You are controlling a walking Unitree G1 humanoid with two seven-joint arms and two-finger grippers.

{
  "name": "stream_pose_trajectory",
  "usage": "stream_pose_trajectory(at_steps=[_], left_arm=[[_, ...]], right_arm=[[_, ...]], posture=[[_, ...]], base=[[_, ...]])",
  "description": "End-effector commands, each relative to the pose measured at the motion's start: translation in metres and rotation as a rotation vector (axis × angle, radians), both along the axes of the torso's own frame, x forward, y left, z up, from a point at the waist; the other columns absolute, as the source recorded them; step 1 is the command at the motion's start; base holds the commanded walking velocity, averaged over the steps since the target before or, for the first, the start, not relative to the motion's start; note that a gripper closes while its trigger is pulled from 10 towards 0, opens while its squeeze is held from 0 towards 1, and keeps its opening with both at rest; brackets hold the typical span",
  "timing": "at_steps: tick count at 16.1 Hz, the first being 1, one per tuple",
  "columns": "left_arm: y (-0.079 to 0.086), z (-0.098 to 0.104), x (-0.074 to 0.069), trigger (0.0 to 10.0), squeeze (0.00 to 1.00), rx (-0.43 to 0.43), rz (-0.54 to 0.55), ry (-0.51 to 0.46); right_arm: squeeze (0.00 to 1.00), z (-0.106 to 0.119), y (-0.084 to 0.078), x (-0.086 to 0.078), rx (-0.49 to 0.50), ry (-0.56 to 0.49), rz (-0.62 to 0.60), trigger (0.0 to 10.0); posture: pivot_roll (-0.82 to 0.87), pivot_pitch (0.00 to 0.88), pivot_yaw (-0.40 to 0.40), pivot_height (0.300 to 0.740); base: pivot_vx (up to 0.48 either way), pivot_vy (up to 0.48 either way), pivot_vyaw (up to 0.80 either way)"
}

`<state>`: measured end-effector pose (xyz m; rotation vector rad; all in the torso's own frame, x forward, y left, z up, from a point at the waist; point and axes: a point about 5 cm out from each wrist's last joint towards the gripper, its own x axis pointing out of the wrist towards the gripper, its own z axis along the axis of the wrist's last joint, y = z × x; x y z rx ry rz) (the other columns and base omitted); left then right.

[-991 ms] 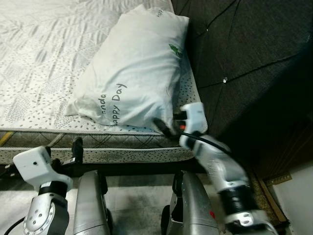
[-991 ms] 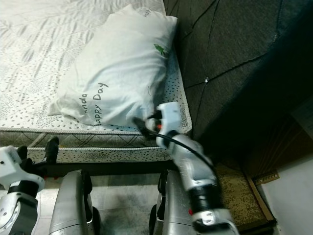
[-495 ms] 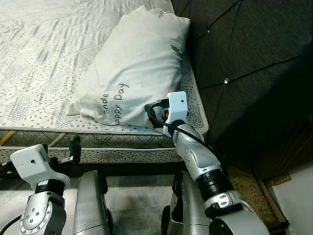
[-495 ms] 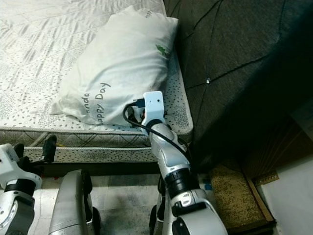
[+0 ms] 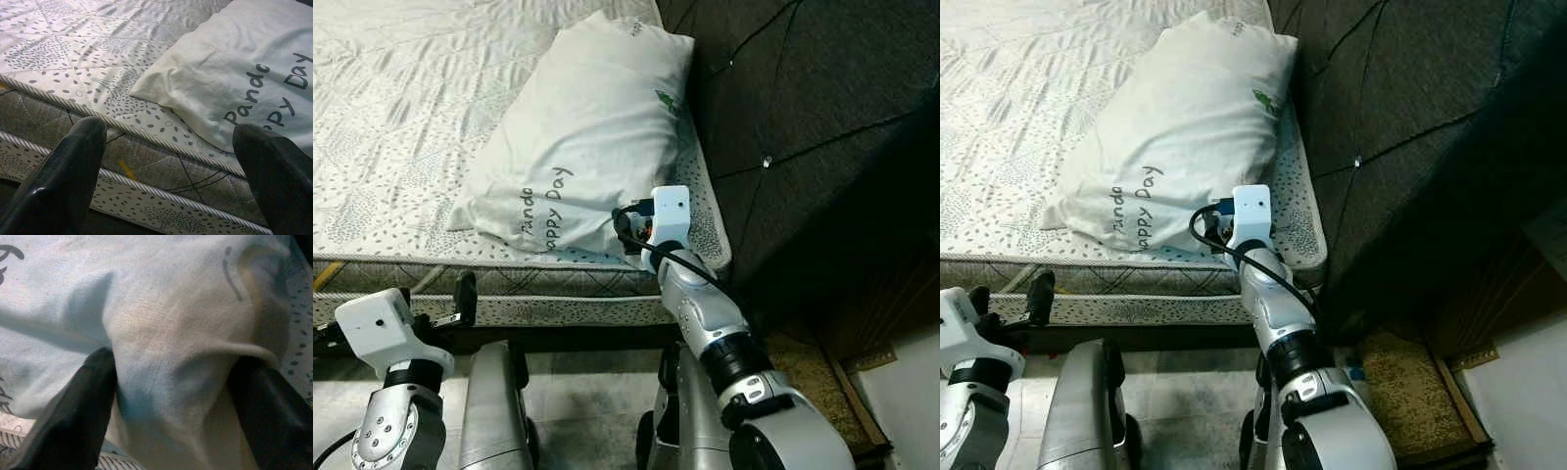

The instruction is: Clean up the room

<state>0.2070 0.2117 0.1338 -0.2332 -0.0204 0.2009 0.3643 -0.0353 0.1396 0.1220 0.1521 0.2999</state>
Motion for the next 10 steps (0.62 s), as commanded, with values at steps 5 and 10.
stream_pose_trajectory(at_steps=[5,10], left_arm=[[-0.004,0.006,-0.006,10.0,0.00,0.008,-0.007,-0.006],[-0.006,0.007,-0.006,10.0,0.00,0.005,-0.012,-0.003]], right_arm=[[0.00,0.021,0.073,-0.018,0.180,0.016,0.157,0.0],[0.00,0.018,0.077,-0.020,0.202,0.032,0.161,0.0]], posture=[[0.18,0.204,-0.149,0.517],[0.18,0.208,-0.144,0.517]], base=[[0.000,0.000,0.00],[0.000,0.000,0.00]])
